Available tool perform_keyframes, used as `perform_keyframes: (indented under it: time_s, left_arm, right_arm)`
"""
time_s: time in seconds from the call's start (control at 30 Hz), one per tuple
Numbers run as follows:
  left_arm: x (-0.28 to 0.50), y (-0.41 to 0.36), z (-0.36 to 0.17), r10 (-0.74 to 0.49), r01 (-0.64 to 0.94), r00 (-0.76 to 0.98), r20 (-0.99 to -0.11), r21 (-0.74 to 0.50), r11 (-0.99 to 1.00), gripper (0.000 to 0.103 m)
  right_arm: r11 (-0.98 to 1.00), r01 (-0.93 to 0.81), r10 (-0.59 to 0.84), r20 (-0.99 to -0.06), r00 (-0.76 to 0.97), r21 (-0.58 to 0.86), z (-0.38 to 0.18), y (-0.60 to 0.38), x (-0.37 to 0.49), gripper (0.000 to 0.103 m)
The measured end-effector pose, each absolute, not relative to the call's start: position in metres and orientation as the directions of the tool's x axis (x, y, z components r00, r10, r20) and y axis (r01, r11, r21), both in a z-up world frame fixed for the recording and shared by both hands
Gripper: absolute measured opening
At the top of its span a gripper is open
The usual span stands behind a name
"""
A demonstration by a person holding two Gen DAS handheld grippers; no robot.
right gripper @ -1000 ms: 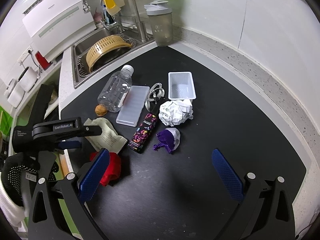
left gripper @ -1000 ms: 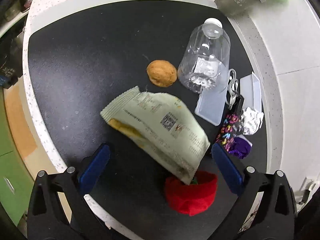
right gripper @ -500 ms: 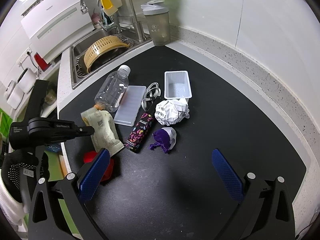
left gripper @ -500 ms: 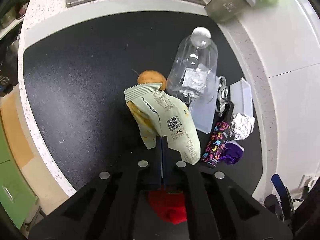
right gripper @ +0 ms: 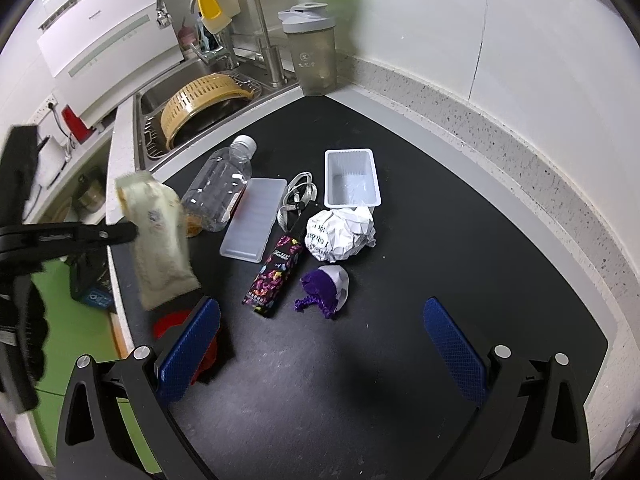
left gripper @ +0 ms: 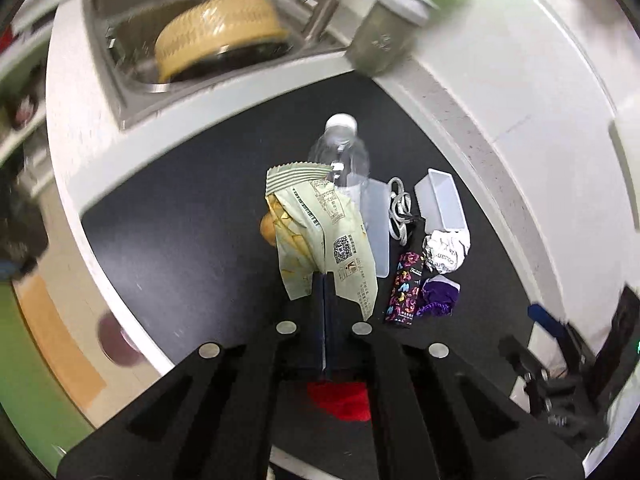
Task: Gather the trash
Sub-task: 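Lift the wrapper with the left tool while the right tool grasps the white paper ball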
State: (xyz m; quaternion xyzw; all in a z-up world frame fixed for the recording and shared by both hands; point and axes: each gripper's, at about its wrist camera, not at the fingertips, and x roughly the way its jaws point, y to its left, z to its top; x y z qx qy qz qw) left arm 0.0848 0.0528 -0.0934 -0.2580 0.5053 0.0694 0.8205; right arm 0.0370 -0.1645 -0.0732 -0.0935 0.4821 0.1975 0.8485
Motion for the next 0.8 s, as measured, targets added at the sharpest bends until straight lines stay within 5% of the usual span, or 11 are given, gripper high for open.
perform_keyframes:
  time_s: [0.17,0.6,0.73,0.8]
  left_arm:
    - [0.086,0.047,-0.069,-0.068,-0.293,0.498,-0.865,-0.242,0.925,0.0]
    - [0.081,0.049,-0.063,-0.05,-0.257,0.518,-0.854,-0.211,0.943,0.0]
    - [0.082,0.05,-0.064,-0.057,-0.255,0.517,-0.854,-0.217,0.942,0.0]
    - [0.082,0.05,-0.065,-0.059,-0.255,0.518,-0.853,-0.22,0.941,0.0]
  right_arm:
    - [0.908,-0.419,0.211,-0.86,0.465,-0.003,-0.083,-0.158,0.055,0.098]
    - [0.934,-0.358,0.137,-0.904,0.405,-0.019,-0.133,-0.15,0.126,0.095]
    - [0.93,-0.368,0.153,-0.922,0.356,0.013,-0.145,-0.148,0.133,0.057]
    - [0.928,-0.372,0.161,-0.921,0.355,0.019,-0.144,-0.148,0.132,0.051]
